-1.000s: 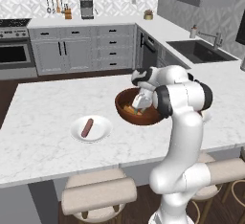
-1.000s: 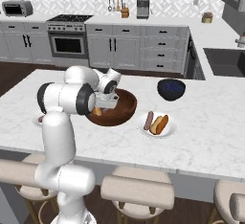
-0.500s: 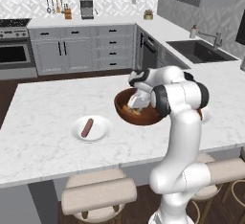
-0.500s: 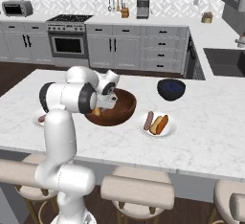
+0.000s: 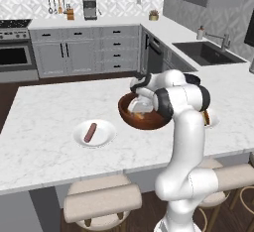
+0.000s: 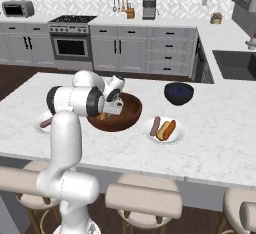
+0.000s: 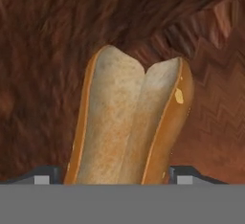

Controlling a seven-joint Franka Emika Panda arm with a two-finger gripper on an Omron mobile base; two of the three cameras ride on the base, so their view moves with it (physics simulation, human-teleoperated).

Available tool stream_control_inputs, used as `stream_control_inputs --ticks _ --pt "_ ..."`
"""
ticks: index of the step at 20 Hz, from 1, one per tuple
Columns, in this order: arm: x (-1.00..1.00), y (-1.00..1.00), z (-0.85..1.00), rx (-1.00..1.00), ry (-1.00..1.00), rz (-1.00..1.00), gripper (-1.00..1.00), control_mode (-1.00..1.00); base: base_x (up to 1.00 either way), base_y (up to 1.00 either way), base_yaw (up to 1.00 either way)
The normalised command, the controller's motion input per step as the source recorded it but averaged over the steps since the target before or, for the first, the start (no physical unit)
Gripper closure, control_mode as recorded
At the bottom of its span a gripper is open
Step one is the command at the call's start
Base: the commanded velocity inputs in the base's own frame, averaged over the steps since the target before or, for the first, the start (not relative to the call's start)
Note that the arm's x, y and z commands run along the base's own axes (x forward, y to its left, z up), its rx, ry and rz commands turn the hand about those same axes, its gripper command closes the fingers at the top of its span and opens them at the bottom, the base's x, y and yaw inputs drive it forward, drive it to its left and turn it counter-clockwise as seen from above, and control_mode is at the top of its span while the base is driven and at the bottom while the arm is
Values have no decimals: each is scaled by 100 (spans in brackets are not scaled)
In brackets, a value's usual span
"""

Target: Place one bun and one sausage from the bowl on each plate.

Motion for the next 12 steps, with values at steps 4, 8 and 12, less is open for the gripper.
stream_control_inputs --ticks 4,8,12 --pt "2 0 1 0 0 -12 100 -100 0 0 0" --pt "-48 0 95 4 -10 -12 100 -100 0 0 0" --pt "-85 12 100 1 -13 -12 100 -100 0 0 0"
